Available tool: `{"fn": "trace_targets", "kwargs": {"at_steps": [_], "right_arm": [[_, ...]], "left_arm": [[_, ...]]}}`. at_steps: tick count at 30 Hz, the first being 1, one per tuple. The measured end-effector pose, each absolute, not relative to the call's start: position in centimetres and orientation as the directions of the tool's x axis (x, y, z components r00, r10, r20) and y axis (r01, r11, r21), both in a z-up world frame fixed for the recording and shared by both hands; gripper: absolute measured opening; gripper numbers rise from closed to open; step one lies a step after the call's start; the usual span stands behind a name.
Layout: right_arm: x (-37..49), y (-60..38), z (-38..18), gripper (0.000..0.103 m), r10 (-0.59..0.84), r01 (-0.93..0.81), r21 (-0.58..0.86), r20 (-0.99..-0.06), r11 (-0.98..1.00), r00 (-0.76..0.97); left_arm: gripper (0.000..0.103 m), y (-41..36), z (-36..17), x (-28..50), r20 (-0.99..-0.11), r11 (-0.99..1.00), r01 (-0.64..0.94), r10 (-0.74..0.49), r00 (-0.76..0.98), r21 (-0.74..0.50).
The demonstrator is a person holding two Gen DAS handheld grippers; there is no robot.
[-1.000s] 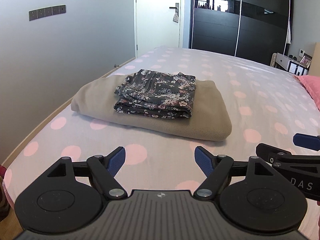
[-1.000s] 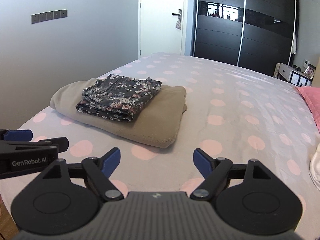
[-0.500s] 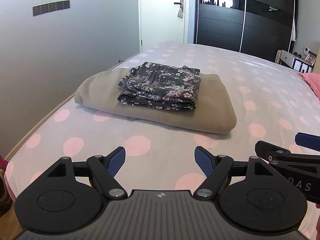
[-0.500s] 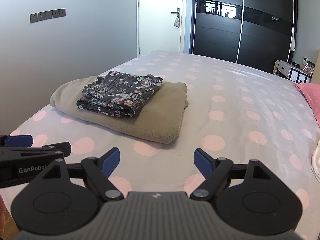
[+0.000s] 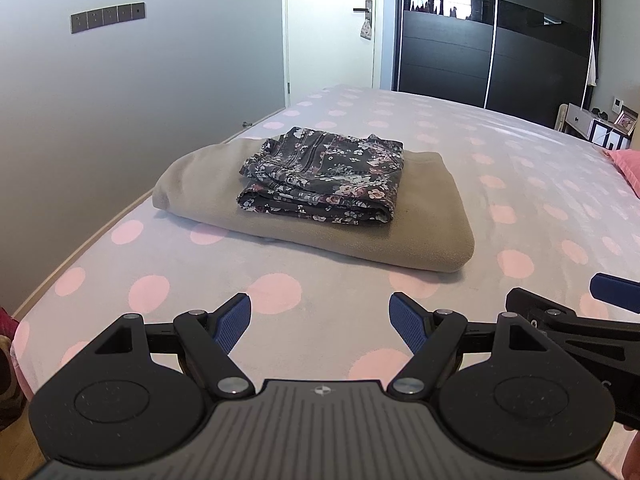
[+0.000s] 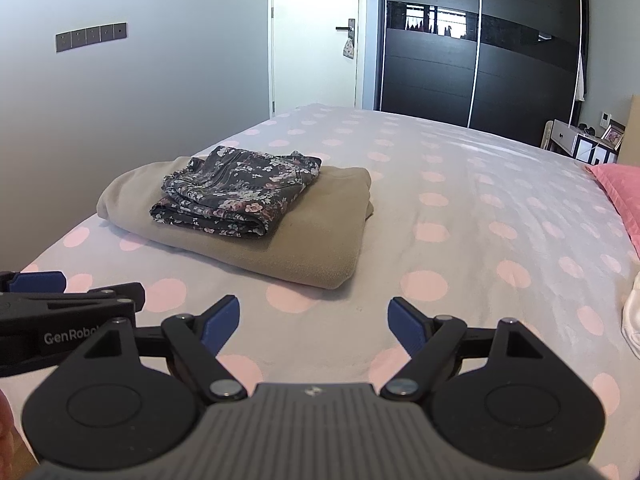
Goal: Fold clothes
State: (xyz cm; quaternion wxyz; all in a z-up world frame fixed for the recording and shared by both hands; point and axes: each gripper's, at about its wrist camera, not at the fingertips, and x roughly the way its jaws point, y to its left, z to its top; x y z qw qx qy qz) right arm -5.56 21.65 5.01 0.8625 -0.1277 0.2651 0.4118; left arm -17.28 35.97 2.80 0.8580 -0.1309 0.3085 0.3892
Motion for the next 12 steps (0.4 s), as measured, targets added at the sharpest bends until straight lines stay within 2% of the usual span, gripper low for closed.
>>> {"fn": "trace_targets", "kwargs": {"at_steps": [12], "right_arm": [[-5.32, 21.43, 4.75, 0.083, 0.644, -0.778, 0.004, -0.564, 0.628, 0.516]], "left_arm": [[0.075, 35.91, 2.76, -17.06, -0.63, 0.666, -0.745, 0.59, 0.505, 0.026]]}}
